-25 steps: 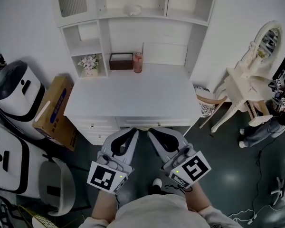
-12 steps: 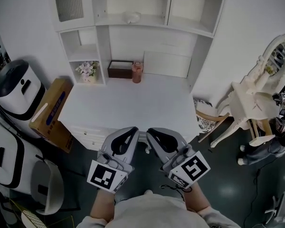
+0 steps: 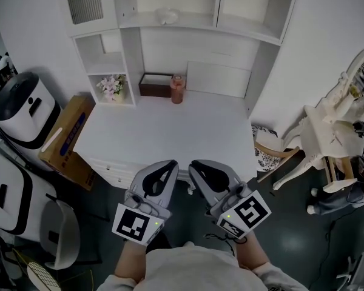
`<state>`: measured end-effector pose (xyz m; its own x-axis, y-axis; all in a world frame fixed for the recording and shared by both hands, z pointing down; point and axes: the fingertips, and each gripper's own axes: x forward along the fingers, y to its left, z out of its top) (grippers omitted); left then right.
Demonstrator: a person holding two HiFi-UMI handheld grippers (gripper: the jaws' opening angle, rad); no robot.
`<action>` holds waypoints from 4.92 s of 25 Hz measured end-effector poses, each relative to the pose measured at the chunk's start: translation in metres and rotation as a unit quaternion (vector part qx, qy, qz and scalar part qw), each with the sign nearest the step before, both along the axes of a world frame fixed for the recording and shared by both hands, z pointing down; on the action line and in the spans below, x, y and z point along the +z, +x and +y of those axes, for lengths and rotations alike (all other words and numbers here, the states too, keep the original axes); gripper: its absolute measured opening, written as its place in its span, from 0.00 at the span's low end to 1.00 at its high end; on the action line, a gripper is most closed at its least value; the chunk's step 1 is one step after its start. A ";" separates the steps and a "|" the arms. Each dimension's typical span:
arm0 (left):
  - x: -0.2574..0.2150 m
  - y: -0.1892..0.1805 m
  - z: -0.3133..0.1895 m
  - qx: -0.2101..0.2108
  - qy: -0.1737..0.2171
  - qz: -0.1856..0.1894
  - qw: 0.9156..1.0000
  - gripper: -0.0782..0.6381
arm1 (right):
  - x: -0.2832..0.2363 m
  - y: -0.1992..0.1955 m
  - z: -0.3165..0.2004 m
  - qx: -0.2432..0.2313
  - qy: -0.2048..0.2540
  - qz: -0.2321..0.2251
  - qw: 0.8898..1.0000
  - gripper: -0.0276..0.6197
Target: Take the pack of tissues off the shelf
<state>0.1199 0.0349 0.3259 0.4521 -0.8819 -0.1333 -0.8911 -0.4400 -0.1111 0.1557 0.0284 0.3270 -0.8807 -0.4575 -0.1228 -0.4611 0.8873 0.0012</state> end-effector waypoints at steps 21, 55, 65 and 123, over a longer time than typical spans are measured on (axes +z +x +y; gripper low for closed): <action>-0.009 -0.093 -0.099 0.060 -0.003 -0.010 0.998 0.11 | -0.011 -0.089 -0.095 0.068 -0.011 -0.011 0.998 0.09; 0.013 -0.187 -0.177 0.142 -0.022 -0.011 0.990 0.11 | 0.007 -0.175 -0.172 0.171 -0.033 -0.007 0.985 0.07; 0.002 -0.180 -0.232 0.129 -0.012 -0.007 0.992 0.11 | -0.004 -0.168 -0.227 0.159 -0.022 -0.006 0.987 0.04; -0.022 -0.229 -0.364 0.220 0.002 -0.003 0.975 0.11 | -0.122 -0.185 -0.417 0.254 0.044 -0.001 0.966 0.17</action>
<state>-0.1094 -0.3294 0.3034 0.7877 -0.6015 -0.1335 -0.6152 -0.7794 -0.1185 -0.0295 -0.3883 0.2054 -0.5448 -0.8185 -0.1826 -0.8374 0.5427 0.0658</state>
